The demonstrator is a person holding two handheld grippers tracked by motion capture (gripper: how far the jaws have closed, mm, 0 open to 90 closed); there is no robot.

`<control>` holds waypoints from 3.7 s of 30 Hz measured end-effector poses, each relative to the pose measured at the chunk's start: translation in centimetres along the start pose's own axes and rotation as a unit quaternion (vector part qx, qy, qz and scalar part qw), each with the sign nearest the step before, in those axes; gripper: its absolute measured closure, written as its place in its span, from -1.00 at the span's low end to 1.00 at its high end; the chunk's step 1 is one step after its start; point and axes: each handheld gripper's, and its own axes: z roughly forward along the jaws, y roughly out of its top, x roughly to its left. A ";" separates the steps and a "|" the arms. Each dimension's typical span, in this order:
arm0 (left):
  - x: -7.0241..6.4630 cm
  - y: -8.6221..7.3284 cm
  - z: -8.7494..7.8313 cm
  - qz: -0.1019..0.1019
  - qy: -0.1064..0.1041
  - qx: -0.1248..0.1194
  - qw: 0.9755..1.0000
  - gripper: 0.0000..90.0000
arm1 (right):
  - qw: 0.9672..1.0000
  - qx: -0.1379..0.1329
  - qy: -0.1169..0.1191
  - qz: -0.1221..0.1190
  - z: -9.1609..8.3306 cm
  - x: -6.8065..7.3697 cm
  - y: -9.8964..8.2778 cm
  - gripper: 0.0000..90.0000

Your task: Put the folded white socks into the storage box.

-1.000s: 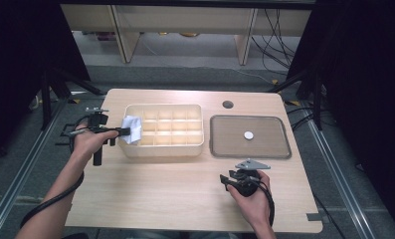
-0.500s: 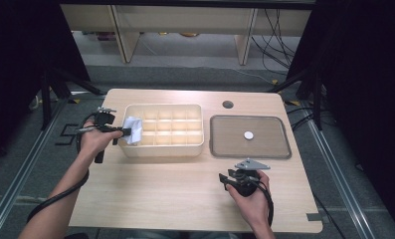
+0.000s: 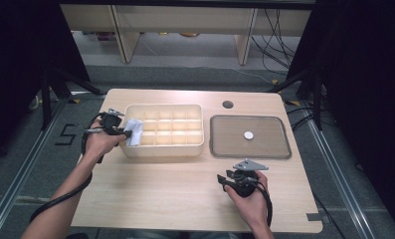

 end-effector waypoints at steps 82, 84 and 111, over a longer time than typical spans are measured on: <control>-2.1 1.8 2.8 0.072 0.029 0.226 0.971 0.67 | 1.000 0.019 0.003 -0.015 0.2 0.3 0.3 0.24; -2.0 1.6 2.9 0.061 0.025 0.223 0.973 0.67 | 1.000 0.021 0.008 -0.003 0.1 0.5 0.3 0.24; -1.2 1.9 2.1 0.028 -0.003 0.206 0.978 0.47 | 0.999 0.027 0.013 0.010 0.0 0.5 0.6 0.22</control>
